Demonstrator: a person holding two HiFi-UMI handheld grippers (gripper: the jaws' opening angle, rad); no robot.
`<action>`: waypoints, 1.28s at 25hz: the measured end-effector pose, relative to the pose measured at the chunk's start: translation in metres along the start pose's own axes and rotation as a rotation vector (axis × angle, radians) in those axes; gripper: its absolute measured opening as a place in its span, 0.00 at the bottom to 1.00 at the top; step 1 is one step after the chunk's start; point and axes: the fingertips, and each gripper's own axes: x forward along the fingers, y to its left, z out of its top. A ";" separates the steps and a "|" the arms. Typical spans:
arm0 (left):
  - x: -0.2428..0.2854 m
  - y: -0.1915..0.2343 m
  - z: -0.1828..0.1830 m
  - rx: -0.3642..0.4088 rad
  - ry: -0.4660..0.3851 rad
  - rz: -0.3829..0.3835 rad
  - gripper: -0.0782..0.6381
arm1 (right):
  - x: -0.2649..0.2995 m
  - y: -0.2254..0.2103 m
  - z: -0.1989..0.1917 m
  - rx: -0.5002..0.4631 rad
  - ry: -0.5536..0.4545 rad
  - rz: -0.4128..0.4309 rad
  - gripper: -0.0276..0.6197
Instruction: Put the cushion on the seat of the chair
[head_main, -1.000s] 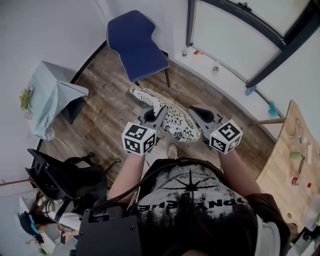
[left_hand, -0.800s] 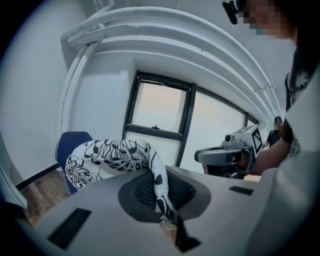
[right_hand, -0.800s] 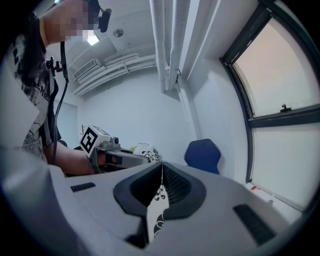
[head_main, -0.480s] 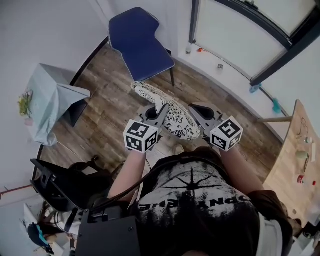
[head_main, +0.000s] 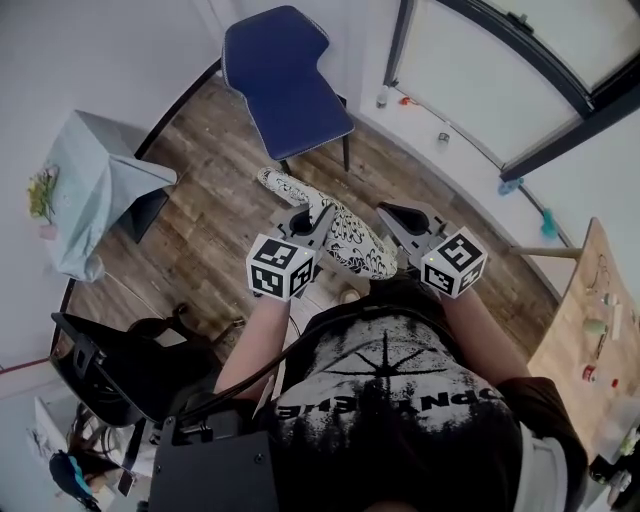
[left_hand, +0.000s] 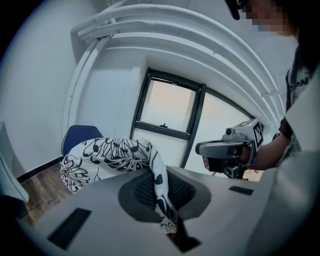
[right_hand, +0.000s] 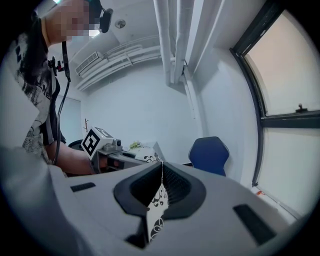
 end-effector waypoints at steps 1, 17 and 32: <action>0.003 0.004 0.000 -0.008 0.000 0.004 0.14 | 0.004 -0.003 -0.001 0.003 0.006 0.007 0.07; 0.102 0.084 0.052 -0.062 0.029 0.122 0.14 | 0.079 -0.134 0.035 -0.006 0.032 0.130 0.07; 0.211 0.123 0.110 -0.091 -0.005 0.205 0.14 | 0.104 -0.253 0.059 -0.014 0.057 0.236 0.07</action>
